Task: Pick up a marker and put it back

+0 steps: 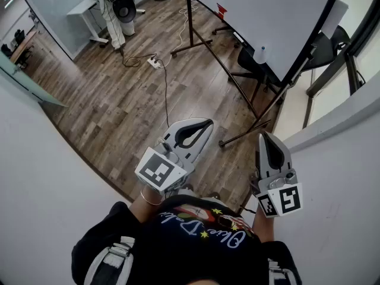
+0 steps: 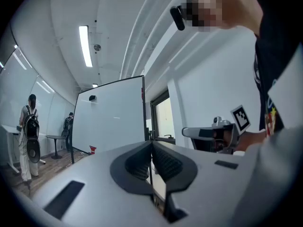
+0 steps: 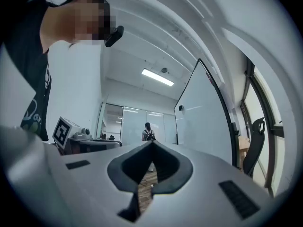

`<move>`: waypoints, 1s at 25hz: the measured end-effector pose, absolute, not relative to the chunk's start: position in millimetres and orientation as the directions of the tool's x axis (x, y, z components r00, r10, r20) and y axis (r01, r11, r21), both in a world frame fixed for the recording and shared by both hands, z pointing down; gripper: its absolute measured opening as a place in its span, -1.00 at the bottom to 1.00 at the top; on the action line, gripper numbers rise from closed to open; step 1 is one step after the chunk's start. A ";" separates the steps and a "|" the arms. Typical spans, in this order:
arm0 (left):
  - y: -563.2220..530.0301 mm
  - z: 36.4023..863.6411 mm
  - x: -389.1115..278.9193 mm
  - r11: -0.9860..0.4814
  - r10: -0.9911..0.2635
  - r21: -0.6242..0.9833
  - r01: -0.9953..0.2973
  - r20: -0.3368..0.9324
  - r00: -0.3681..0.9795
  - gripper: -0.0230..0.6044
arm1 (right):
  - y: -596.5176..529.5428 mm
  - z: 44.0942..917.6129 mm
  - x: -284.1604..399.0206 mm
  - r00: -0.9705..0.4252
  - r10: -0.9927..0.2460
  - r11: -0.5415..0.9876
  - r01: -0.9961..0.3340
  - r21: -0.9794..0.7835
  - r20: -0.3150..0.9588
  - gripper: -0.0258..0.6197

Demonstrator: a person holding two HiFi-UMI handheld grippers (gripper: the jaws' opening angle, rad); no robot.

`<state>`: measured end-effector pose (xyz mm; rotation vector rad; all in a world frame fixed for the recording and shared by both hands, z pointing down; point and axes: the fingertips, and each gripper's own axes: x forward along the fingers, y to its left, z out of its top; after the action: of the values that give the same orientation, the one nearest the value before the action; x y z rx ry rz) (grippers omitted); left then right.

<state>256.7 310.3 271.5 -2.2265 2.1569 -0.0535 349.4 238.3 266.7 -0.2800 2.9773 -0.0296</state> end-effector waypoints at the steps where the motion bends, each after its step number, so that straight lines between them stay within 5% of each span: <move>1: 311.2 272.1 258.2 -0.036 -0.999 -0.051 -0.998 -0.012 0.037 -0.91 | 238.6 267.2 350.1 -0.971 -0.188 0.982 -0.185 -0.031 -0.145 -0.92; 25: 300.8 265.1 273.3 -0.009 -0.999 -0.063 -0.998 -0.038 0.011 -0.91 | 224.2 261.5 369.4 -0.963 -0.203 0.979 -0.203 -0.016 -0.175 -0.92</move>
<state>273.3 300.8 265.1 -2.1816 2.1595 -0.0261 369.4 224.2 261.5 -0.3050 2.9489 0.0031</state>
